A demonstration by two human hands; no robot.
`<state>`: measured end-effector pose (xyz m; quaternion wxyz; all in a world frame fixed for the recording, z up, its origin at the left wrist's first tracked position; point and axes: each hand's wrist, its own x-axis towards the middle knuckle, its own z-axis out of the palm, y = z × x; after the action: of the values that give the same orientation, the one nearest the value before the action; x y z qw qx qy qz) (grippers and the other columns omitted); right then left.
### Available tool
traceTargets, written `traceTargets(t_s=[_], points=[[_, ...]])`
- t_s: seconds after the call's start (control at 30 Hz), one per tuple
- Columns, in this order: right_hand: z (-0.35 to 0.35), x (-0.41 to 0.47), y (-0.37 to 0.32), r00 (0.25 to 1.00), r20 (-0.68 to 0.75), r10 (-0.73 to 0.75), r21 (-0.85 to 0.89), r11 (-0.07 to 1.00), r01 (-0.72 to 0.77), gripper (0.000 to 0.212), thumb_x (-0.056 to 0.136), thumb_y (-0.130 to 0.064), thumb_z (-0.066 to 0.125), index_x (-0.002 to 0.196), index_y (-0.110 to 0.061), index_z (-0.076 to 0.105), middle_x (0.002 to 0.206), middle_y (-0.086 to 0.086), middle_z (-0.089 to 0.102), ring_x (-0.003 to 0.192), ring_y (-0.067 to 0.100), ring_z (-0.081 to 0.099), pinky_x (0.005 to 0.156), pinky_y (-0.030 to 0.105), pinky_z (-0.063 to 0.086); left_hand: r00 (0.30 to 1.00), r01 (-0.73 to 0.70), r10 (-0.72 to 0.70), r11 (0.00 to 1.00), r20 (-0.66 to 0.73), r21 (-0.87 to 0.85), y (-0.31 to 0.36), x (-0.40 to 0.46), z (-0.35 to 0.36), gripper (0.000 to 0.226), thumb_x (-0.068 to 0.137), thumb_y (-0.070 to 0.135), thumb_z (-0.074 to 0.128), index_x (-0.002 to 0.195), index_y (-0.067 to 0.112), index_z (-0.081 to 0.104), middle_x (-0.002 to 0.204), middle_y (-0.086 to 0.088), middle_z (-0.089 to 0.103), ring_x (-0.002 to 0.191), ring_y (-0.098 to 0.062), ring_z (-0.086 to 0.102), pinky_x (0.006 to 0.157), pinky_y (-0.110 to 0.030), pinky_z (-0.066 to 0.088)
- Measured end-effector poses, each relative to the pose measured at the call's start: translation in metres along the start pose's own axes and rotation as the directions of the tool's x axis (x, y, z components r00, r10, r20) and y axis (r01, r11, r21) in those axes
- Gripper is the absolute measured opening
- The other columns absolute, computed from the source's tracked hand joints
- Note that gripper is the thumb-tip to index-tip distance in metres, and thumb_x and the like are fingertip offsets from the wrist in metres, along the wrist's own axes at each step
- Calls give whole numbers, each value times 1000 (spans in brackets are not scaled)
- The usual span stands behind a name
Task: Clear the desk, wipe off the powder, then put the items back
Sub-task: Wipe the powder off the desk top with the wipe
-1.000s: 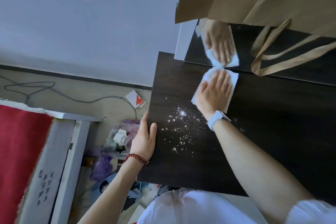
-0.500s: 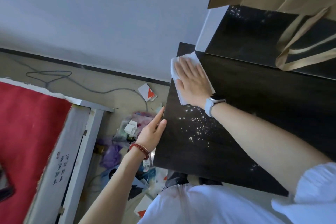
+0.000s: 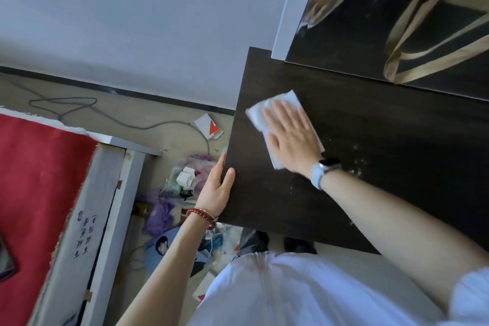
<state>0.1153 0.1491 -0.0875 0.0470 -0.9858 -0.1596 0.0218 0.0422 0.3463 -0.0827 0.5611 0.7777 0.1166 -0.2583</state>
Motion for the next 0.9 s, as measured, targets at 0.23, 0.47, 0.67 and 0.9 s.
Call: traceTargets(t_s=[0.23, 0.47, 0.67, 0.9], points=[[5, -79, -67, 980, 18, -200, 38, 979, 199, 53, 94, -33, 29, 144, -18, 22, 152, 4, 21, 141, 22, 15, 113, 43, 12, 983, 181, -176, 952, 45, -248, 16, -6, -11, 45, 99, 35, 15, 138, 21, 33, 125, 4, 45, 118, -9, 39, 100, -26, 30], [-3, -58, 34, 997, 34, -72, -59, 996, 74, 53, 92, -33, 26, 143, -18, 25, 150, 8, 29, 138, 28, 25, 113, 42, 14, 995, 99, -96, 985, -23, 142, 13, -8, 4, 54, 97, 29, 35, 145, 20, 12, 146, -7, 34, 131, -25, 36, 111, -36, 28], [2, -43, -14, 933, -76, 351, 126, 932, -340, 55, 91, -31, 25, 141, -11, 28, 148, 14, 30, 137, 31, 26, 113, 46, 15, 996, 57, -44, 982, -79, 181, 13, -14, 10, 55, 97, 25, 34, 145, 20, 8, 145, -9, 35, 127, -27, 42, 103, -35, 33], [-3, -146, 5, 991, 92, -98, -14, 995, 99, 52, 93, -35, 30, 143, -22, 26, 150, 3, 27, 140, 21, 19, 114, 41, 13, 969, 14, 79, 929, -235, 370, 29, -24, 26, 55, 97, 16, 35, 145, 14, 9, 151, -9, 24, 134, -28, 32, 102, -39, 33]])
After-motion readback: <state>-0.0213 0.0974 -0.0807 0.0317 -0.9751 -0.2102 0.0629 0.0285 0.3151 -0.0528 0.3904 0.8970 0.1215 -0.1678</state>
